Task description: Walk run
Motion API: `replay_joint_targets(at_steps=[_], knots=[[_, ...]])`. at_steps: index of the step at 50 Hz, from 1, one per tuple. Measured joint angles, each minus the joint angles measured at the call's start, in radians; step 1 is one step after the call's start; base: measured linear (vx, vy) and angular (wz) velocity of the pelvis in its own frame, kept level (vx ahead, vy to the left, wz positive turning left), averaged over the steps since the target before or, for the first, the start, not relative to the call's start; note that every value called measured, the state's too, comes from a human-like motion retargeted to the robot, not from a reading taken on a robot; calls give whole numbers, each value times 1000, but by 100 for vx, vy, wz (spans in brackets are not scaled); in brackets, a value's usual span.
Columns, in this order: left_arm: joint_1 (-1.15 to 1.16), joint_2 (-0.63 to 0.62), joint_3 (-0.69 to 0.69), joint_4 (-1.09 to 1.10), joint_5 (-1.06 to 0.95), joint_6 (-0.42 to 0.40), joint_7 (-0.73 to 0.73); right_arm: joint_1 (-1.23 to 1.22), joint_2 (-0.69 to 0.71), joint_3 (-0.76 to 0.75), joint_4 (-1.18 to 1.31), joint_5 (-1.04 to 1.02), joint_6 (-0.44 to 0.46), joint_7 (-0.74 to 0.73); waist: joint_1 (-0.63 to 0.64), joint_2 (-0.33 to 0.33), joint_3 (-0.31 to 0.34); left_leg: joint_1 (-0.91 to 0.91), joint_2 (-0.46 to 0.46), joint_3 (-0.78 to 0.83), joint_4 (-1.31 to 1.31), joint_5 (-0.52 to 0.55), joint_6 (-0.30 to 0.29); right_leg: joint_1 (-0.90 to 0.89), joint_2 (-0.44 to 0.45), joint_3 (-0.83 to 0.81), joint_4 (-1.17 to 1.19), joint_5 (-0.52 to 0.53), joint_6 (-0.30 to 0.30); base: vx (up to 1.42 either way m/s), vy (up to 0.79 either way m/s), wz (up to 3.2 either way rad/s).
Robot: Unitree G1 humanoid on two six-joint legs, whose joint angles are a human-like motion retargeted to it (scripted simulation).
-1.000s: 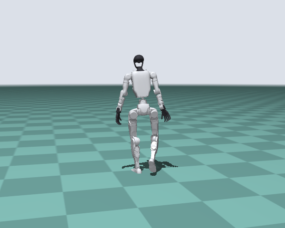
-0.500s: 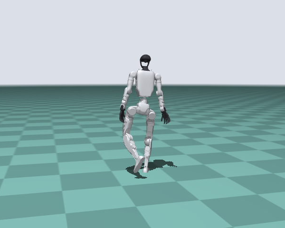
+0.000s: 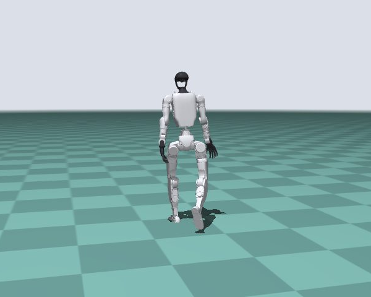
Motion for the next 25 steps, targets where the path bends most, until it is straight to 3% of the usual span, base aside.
replay_joint_targets(at_steps=[3, 6, 8, 13, 15, 18, 20, 22, 25], knots=[[-86, 15, -32, -35, -166, -37, 13, 17, -29, 31, 101, -149, 85, -130, -16, -13, 18, 124, -27, 52, -85, -28, -16, -208, -100, -5, 287, -201, -45, 100, 19, -43], [-163, 35, -59, -78, -223, -58, 49, 64, -32, 12, 156, -258, 115, -175, -120, -17, 32, 239, -93, 37, -192, -26, -22, -400, -103, -1, 342, -282, -7, 64, 10, 99], [-209, 62, -100, -111, -228, -72, 43, 99, -32, -12, 181, -250, 80, -149, -183, -11, 32, 295, -115, 19, -232, -39, -29, -496, -99, -25, 259, -336, -4, 83, 6, 121], [-316, 147, -208, -225, -171, -107, -22, 171, -10, -121, 234, -79, -58, 93, -287, -28, 39, 423, -171, -54, -279, -105, -58, -639, -148, -113, -212, -427, -93, 109, -5, 89], [-341, 168, -245, -283, -146, -130, -31, 195, 0, -172, 239, 17, -74, 184, -312, -36, 43, 484, -184, -79, -292, -132, -75, -676, -102, -61, -433, -425, -118, 71, -8, 75], [-340, 168, -280, -335, -120, -190, -8, 229, 6, -230, 239, 104, -34, 233, -316, -27, 22, 546, -171, -100, -277, -135, -134, -726, -79, 12, -510, -444, -97, 108, -14, 33], [-307, 153, -292, -349, -109, -219, 14, 230, 1, -259, 239, 116, 14, 240, -302, -20, 1, 576, -170, -107, -251, -75, -183, -731, -54, 46, -438, -414, -163, 138, -18, -10], [-245, 129, -278, -346, -96, -212, 18, 215, -3, -270, 239, 104, 66, 224, -312, -21, -28, 594, -192, -112, -202, 64, -223, -695, -86, -66, -390, -337, -165, 126, -13, -23], [-113, 39, -184, -326, -30, -191, 38, 170, 5, -290, 239, 94, 61, 179, -340, -21, -34, 571, -153, 12, 7, 417, -212, -636, -132, 57, -283, -408, -150, 129, 0, 13]])
